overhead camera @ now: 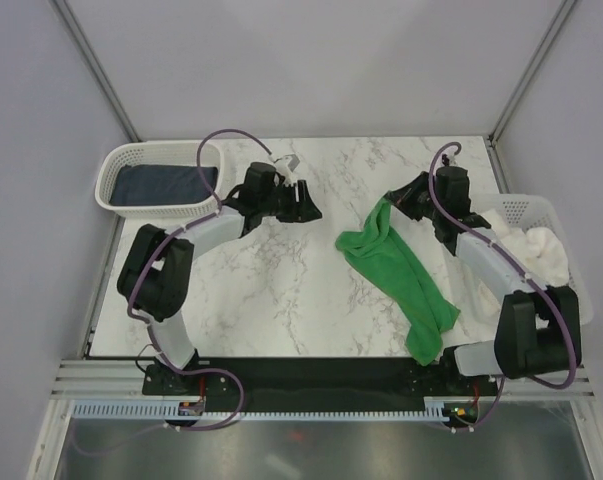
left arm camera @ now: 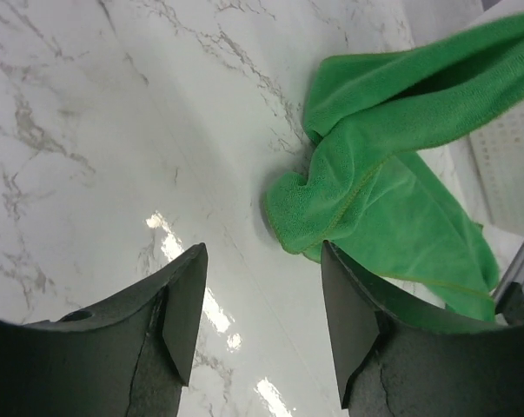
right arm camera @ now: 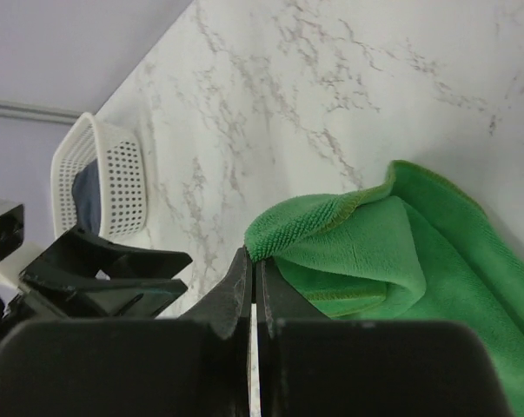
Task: Fold and stack the towels
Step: Flatten out the crumpled towel
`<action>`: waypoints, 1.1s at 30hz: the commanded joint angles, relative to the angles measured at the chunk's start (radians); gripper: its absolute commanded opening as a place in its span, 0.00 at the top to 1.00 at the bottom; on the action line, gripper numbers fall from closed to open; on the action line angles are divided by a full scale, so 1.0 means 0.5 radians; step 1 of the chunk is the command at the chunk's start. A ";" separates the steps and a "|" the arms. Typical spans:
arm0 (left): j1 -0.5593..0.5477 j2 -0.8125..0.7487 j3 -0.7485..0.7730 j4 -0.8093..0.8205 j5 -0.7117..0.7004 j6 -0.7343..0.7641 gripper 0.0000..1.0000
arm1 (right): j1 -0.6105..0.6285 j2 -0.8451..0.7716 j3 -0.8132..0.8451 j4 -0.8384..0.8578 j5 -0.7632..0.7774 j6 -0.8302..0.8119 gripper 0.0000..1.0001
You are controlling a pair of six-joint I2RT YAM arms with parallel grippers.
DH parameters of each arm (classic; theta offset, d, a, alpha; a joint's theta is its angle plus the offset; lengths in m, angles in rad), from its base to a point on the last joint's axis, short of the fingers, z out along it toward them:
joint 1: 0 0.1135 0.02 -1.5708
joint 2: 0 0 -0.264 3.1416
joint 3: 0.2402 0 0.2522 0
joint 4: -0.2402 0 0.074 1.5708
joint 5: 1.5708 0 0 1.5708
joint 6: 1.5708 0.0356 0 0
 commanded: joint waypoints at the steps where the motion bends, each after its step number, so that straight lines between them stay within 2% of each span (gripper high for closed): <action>1: -0.089 0.077 0.167 0.069 -0.012 0.436 0.38 | -0.065 0.221 0.206 -0.127 0.027 0.015 1.00; 6: -0.184 0.231 0.302 -0.010 -0.046 0.704 0.41 | -0.173 0.577 0.445 -0.167 -0.022 0.077 1.00; 10: -0.267 0.289 0.364 -0.105 -0.110 0.986 0.49 | -0.213 0.752 0.541 -0.167 -0.071 0.141 1.00; 14: -0.349 0.326 0.361 -0.176 -0.202 1.192 0.49 | -0.219 0.884 0.581 -0.155 -0.071 0.203 0.99; 17: -0.417 0.412 0.440 -0.274 -0.239 1.302 0.48 | -0.219 0.976 0.609 -0.152 -0.065 0.209 0.86; 18: -0.451 0.427 0.471 -0.323 -0.245 1.357 0.48 | -0.219 0.982 0.621 -0.152 -0.062 0.200 0.77; 22: -0.524 0.430 0.480 -0.342 -0.297 1.480 0.47 | -0.246 0.952 0.661 -0.238 0.015 0.123 0.60; 25: -0.567 0.430 0.477 -0.366 -0.365 1.569 0.46 | -0.265 0.906 0.750 -0.421 0.128 -0.030 0.50; 26: -0.577 0.430 0.477 -0.369 -0.380 1.581 0.46 | -0.265 0.885 0.768 -0.501 0.159 -0.085 0.44; 27: -0.586 0.427 0.468 -0.369 -0.383 1.603 0.46 | -0.268 0.884 0.823 -0.553 0.223 -0.222 0.41; 29: -0.604 0.418 0.456 -0.376 -0.411 1.624 0.46 | -0.268 0.915 0.891 -0.676 0.257 -0.364 0.40; 33: -0.641 0.452 0.456 -0.373 -0.451 1.658 0.46 | -0.268 0.964 0.986 -0.692 0.239 -0.674 0.41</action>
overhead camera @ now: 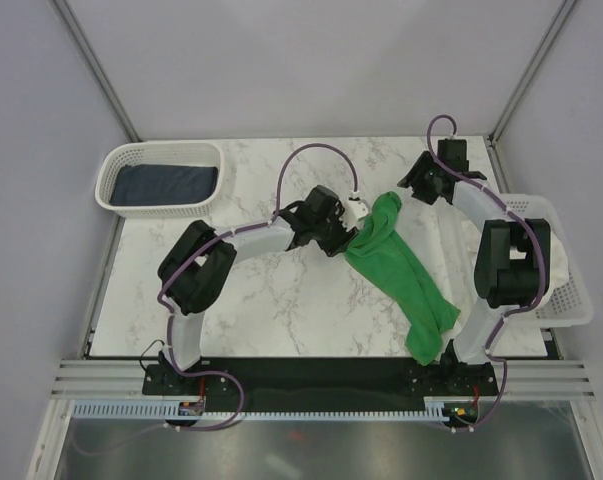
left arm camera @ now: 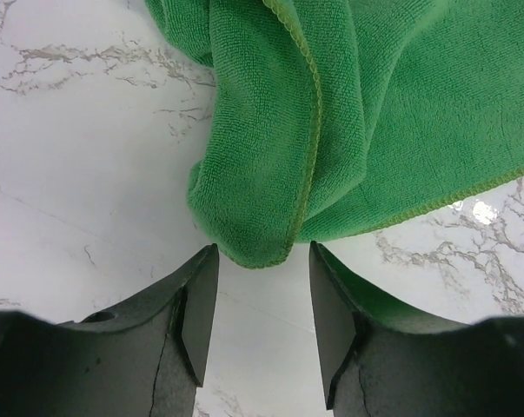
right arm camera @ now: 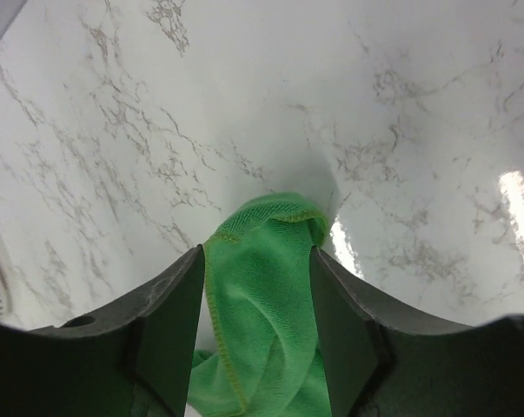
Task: Fold and stack the towels
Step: Flatten out the crumpled towel
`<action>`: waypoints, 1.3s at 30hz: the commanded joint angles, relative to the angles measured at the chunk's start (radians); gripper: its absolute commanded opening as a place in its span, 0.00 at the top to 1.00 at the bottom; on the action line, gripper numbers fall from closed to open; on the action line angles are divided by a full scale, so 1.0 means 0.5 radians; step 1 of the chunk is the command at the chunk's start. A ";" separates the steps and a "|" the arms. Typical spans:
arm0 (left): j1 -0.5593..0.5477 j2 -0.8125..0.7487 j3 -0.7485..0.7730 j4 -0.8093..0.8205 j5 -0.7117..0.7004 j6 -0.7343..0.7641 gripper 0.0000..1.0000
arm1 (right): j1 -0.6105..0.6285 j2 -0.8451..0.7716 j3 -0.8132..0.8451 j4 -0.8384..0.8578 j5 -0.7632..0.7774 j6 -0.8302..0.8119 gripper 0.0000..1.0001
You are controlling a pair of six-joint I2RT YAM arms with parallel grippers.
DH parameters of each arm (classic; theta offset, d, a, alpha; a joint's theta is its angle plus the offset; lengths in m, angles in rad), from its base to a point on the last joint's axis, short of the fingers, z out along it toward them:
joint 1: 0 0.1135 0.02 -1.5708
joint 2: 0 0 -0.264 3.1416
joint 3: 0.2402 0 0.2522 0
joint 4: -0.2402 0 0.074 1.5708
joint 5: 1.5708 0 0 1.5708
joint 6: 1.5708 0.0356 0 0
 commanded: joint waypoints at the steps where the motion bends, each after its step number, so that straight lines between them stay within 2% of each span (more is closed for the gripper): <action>1: -0.031 0.028 0.060 0.015 -0.091 0.149 0.47 | -0.003 -0.006 0.127 -0.081 -0.007 -0.462 0.41; 4: -0.040 0.055 0.072 0.036 -0.116 0.149 0.48 | -0.003 0.070 0.225 0.008 -0.230 -0.750 0.42; 5: -0.046 0.061 0.078 0.055 -0.116 0.149 0.48 | -0.006 0.131 0.292 0.005 -0.298 -0.825 0.49; 6: -0.052 0.061 0.081 0.070 -0.119 0.152 0.48 | -0.003 0.156 0.317 0.005 -0.350 -0.898 0.51; 10: -0.077 0.068 0.066 0.092 -0.119 0.183 0.49 | -0.003 0.199 0.302 0.005 -0.507 -1.162 0.55; 17: -0.086 0.132 0.069 0.147 -0.208 0.180 0.50 | 0.071 0.199 0.195 0.124 -0.403 -1.273 0.52; 24: -0.086 0.181 0.127 0.202 -0.257 0.155 0.55 | 0.138 0.129 0.066 0.254 -0.277 -1.292 0.52; 26: -0.089 0.187 0.137 0.202 -0.260 0.152 0.60 | 0.151 0.126 0.050 0.266 -0.164 -1.298 0.52; 27: -0.089 0.184 0.146 0.202 -0.266 0.149 0.67 | 0.154 0.126 0.047 0.269 -0.136 -1.298 0.52; 30: -0.086 0.178 0.149 0.202 -0.288 0.149 0.77 | 0.154 0.129 0.023 0.330 -0.056 -1.280 0.56; 34: -0.089 0.157 0.134 0.202 -0.315 0.143 0.96 | 0.157 0.104 -0.017 0.438 0.002 -1.273 0.62; 38: -0.089 0.144 0.133 0.199 -0.331 0.134 0.97 | 0.157 0.113 -0.011 0.441 0.066 -1.286 0.75; 39: -0.089 0.144 0.140 0.196 -0.340 0.131 0.96 | 0.160 0.113 -0.011 0.438 0.094 -1.289 0.75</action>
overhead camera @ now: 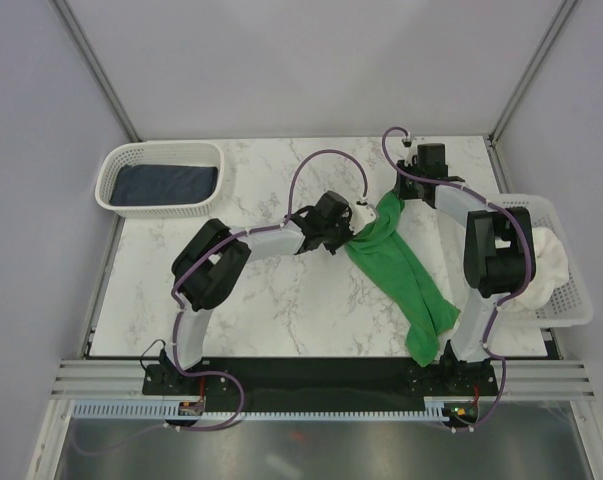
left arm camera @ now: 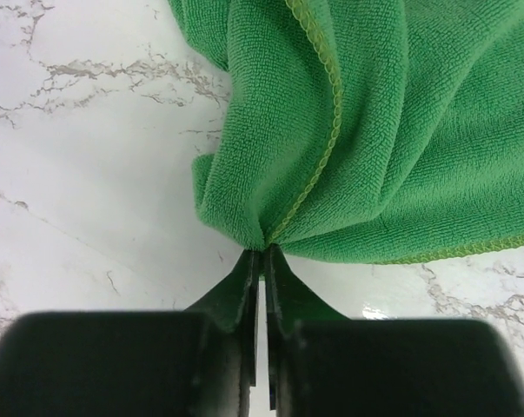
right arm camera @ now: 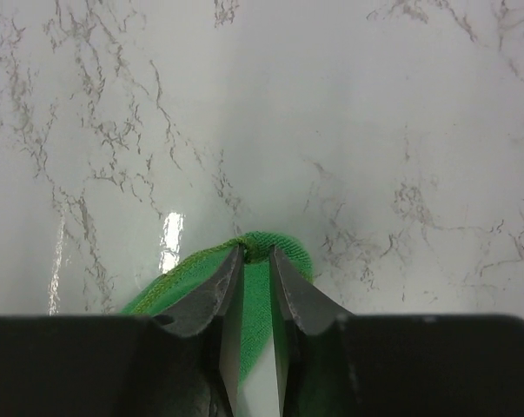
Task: Fold and stack the towels
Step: Flatten out the crumpled towel
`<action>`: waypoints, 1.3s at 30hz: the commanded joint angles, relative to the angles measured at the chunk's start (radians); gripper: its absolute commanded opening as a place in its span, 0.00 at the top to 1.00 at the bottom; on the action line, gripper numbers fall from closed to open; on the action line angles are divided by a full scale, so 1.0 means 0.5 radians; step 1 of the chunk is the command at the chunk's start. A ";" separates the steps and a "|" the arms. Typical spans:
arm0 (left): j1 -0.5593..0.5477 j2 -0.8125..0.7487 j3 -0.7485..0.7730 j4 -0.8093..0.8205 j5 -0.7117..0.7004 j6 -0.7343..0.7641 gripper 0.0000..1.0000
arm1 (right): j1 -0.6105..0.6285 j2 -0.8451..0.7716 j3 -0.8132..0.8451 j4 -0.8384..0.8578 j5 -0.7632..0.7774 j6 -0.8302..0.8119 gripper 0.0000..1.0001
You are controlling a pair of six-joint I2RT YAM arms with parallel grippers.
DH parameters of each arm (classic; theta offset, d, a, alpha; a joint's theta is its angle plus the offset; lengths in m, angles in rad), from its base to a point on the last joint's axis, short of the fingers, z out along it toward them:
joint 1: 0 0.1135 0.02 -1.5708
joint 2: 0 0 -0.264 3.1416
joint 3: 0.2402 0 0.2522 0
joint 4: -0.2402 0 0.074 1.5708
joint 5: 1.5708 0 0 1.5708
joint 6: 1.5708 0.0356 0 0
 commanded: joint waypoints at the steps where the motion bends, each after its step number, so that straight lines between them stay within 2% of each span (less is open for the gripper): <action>1: -0.010 -0.021 0.070 0.060 -0.069 0.030 0.89 | 0.003 -0.082 0.000 0.091 0.101 -0.041 0.75; 4: -0.007 -0.014 0.079 0.036 -0.075 0.033 0.71 | 0.003 -0.091 -0.013 0.088 0.092 -0.047 0.73; 17: -0.004 0.019 0.055 0.026 -0.149 0.091 0.70 | -0.003 -0.091 -0.019 0.091 0.083 -0.051 0.77; 23: -0.004 0.038 0.052 0.036 -0.152 0.098 0.66 | -0.009 -0.097 -0.016 0.091 0.079 -0.057 0.76; 26: -0.004 0.053 0.067 0.036 -0.164 0.098 0.72 | -0.006 -0.097 -0.019 0.091 0.079 -0.057 0.76; 27: -0.007 0.056 0.073 0.036 -0.161 0.094 0.83 | -0.012 -0.094 -0.019 0.091 0.080 -0.057 0.77; 30: -0.004 0.071 0.101 0.036 -0.186 0.070 0.98 | -0.012 -0.094 -0.013 0.091 0.070 -0.057 0.87; 31: -0.007 0.074 0.110 0.036 -0.253 0.067 0.98 | -0.009 -0.091 -0.010 0.088 0.070 -0.051 1.00; 36: -0.007 0.013 0.116 0.042 -0.385 0.042 0.98 | -0.009 -0.109 0.018 0.055 0.043 -0.020 1.00; 39: -0.001 -0.060 0.107 0.042 -0.367 0.012 0.98 | -0.006 -0.158 -0.009 0.054 0.070 0.029 1.00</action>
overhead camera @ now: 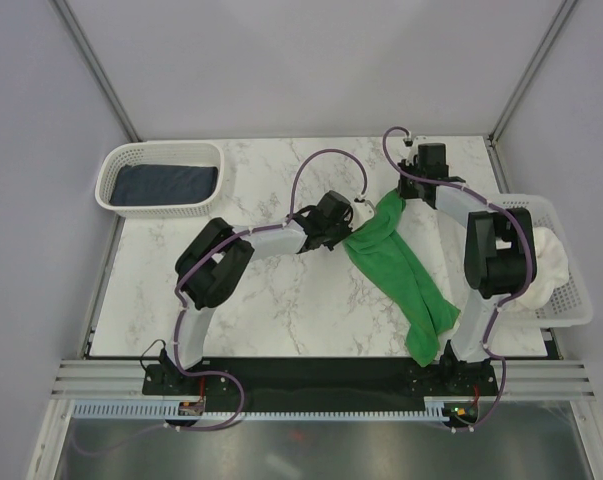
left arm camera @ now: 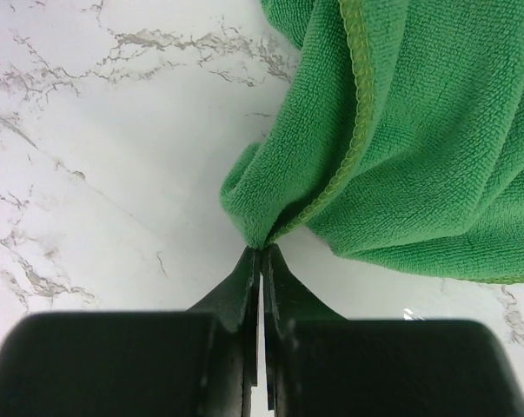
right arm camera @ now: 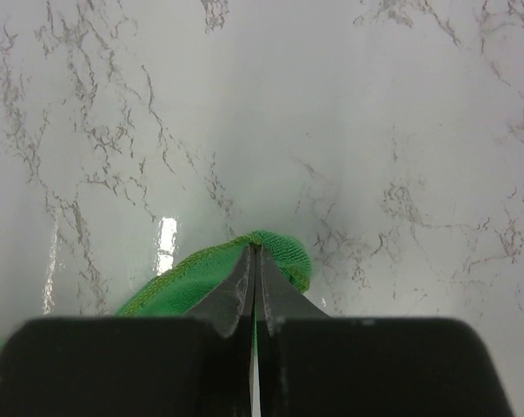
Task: Fold and stack the towels
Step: Flatten out the crumpled towel
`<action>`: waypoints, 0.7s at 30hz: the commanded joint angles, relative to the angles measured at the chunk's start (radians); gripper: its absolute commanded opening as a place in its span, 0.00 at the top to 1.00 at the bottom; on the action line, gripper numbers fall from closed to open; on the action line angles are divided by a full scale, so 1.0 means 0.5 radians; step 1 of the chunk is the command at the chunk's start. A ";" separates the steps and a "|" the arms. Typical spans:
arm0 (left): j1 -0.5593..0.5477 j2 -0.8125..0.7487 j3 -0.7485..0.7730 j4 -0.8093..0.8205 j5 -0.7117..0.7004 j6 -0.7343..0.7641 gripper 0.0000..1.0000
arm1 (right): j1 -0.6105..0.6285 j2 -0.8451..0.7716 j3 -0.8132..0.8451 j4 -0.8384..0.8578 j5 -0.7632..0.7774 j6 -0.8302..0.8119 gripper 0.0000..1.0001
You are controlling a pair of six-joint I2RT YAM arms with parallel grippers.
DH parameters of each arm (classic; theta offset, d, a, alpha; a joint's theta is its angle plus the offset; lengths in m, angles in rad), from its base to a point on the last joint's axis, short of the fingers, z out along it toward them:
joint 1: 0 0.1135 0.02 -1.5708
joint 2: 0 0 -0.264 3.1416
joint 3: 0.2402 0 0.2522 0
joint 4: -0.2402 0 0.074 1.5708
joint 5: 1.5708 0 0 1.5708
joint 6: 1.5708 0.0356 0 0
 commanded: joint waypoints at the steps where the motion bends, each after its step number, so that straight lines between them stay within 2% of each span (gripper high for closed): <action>1: -0.005 -0.134 0.058 0.043 -0.056 -0.011 0.98 | -0.002 -0.150 -0.004 0.020 -0.006 0.049 1.00; 2: -0.005 -0.140 0.058 0.043 -0.049 -0.014 0.98 | -0.005 -0.150 -0.004 0.008 -0.030 0.049 1.00; 4: -0.005 -0.137 0.064 0.036 -0.034 -0.020 0.98 | -0.002 -0.153 -0.032 0.008 -0.064 0.040 0.74; 6: -0.005 -0.128 0.061 0.039 -0.037 -0.030 0.98 | 0.010 -0.156 -0.053 0.029 -0.061 -0.003 0.61; 15: -0.005 -0.082 0.098 0.046 -0.065 -0.063 0.98 | 0.026 -0.058 -0.059 0.078 -0.049 -0.116 0.64; 21: -0.005 -0.057 0.129 0.043 -0.074 -0.060 0.98 | 0.084 0.037 0.002 0.075 0.064 -0.218 0.63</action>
